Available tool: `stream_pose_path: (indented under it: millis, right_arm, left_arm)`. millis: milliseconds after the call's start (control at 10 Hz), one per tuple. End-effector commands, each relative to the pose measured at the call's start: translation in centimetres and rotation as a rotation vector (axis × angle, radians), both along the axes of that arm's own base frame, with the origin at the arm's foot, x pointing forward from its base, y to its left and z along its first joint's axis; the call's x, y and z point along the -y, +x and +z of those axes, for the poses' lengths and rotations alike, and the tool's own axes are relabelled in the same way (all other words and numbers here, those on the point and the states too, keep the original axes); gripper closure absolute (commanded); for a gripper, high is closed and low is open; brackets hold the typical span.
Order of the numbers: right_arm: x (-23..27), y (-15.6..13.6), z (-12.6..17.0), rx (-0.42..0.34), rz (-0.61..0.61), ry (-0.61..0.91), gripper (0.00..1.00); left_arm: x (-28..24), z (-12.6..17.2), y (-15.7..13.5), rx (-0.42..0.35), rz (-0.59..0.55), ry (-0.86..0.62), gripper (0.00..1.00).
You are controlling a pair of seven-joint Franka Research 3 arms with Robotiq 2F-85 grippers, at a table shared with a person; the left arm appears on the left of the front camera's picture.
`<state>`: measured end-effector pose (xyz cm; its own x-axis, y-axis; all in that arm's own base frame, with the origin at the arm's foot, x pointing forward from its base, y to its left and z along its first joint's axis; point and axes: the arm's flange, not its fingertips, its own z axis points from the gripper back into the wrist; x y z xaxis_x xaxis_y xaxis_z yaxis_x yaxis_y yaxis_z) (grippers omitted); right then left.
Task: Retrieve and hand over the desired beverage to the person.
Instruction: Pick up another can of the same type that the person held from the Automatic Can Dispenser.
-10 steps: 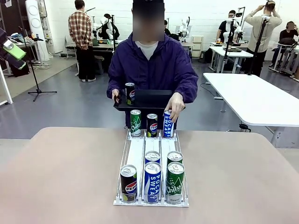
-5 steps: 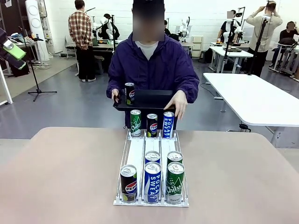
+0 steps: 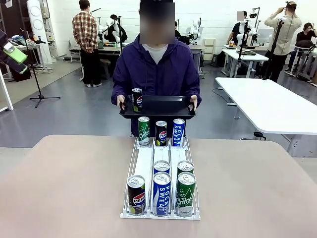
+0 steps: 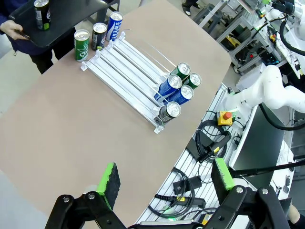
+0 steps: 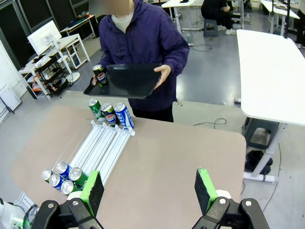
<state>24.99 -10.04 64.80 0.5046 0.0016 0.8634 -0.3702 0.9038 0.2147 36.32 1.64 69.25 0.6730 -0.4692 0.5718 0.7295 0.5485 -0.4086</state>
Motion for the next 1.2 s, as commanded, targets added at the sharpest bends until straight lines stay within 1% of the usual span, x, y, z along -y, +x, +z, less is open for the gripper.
stream_pose_path:
  millis: [0,100,200,300,400,500,600,700,800,900,1000,1100]
  right_arm:
    - [-0.1,0.2,-0.1,0.001,0.015,0.01,0.0]
    - [-0.1,0.2,-0.1,0.001,0.015,0.01,0.0]
    - [-0.1,0.2,-0.1,0.001,0.015,0.01,0.0]
    - [-0.1,0.2,-0.1,0.001,0.015,0.01,0.0]
    - [-0.1,0.2,-0.1,0.001,0.015,0.01,0.0]
    - [-0.1,0.2,-0.1,0.001,0.015,0.01,0.0]
    - [-0.1,0.2,-0.1,0.001,0.015,0.01,0.0]
    - [-0.1,0.2,-0.1,0.001,0.015,0.01,0.0]
    - [-0.1,0.2,-0.1,0.001,0.015,0.01,0.0]
    - [-0.1,0.2,-0.1,0.001,0.015,0.01,0.0]
    - [-0.1,0.2,-0.1,0.001,0.015,0.01,0.0]
    - [-0.1,0.2,-0.1,0.001,0.015,0.01,0.0]
  left_arm:
    - [0.0,0.0,0.0,0.0,0.0,0.0,0.0]
    - [2.7,0.2,-0.7,-0.02,0.033,0.048,0.0]
    - [6.4,1.1,-2.3,-0.033,0.064,0.086,0.0]
    - [10.8,1.8,-4.3,0.011,0.172,0.141,0.0]
    - [14.9,1.7,-6.3,0.034,0.273,0.227,0.0]
    - [19.5,0.8,-7.5,0.015,0.366,0.356,0.0]
    - [22.9,-0.3,-8.2,-0.038,0.375,0.438,0.0]
    - [26.3,-1.4,-9.1,-0.064,0.432,0.494,0.0]
    - [29.1,-2.2,-9.4,-0.108,0.462,0.545,0.0]
    - [32.1,-2.8,-9.5,-0.131,0.461,0.595,0.0]
    - [34.4,-2.8,-9.7,-0.14,0.43,0.61,0.0]
    - [36.4,-2.9,-9.5,-0.176,0.388,0.6,0.0]
